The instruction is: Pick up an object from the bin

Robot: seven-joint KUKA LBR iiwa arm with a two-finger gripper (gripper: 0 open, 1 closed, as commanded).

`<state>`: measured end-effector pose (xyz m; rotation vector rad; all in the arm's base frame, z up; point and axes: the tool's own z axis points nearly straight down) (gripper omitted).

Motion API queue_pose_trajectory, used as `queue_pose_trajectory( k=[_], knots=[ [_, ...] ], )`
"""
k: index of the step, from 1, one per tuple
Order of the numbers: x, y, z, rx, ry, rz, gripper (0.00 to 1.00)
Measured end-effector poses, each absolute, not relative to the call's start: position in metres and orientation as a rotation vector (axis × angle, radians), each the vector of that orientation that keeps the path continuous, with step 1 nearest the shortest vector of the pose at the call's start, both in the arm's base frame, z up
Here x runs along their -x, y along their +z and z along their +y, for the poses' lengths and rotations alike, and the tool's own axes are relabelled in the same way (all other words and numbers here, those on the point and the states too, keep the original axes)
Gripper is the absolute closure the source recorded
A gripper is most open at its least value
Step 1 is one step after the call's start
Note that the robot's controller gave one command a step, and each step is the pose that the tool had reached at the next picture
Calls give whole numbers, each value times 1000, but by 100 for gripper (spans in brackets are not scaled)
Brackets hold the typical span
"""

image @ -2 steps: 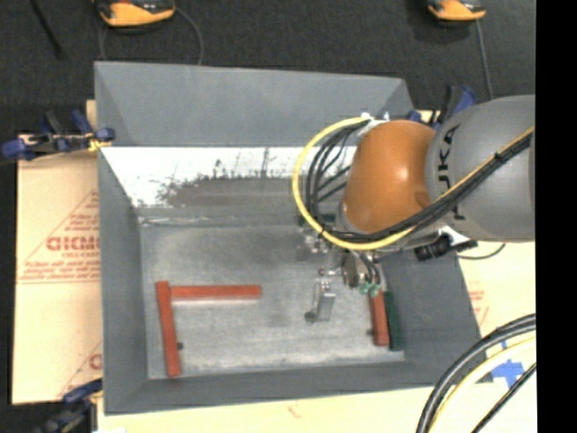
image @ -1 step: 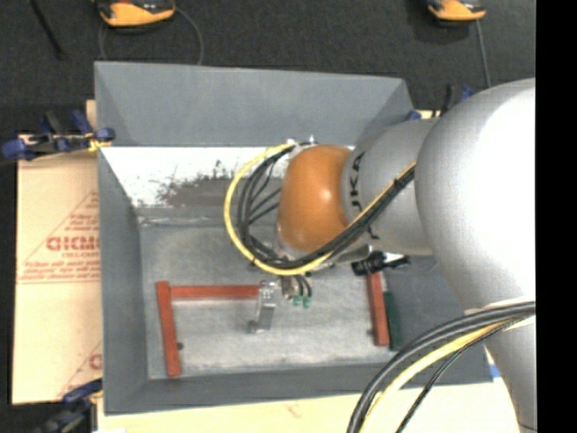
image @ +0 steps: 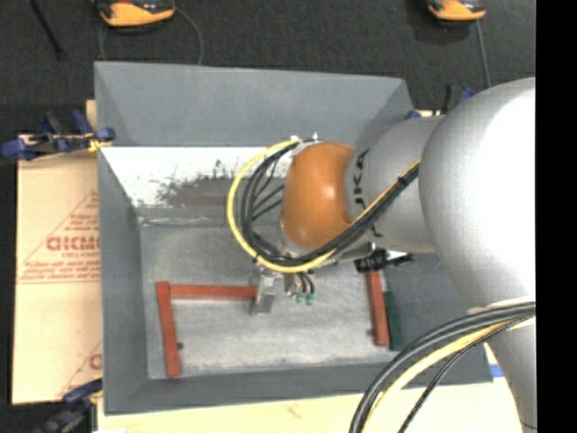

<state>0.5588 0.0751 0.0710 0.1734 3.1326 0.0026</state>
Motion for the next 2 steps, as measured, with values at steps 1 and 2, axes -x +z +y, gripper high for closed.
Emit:
queue_pose_trajectory(
  k=[1,2],
  knots=[
    [-521,219,81,-155,4,3129,100],
    [-521,214,81,-154,1,3135,0]
  ],
)
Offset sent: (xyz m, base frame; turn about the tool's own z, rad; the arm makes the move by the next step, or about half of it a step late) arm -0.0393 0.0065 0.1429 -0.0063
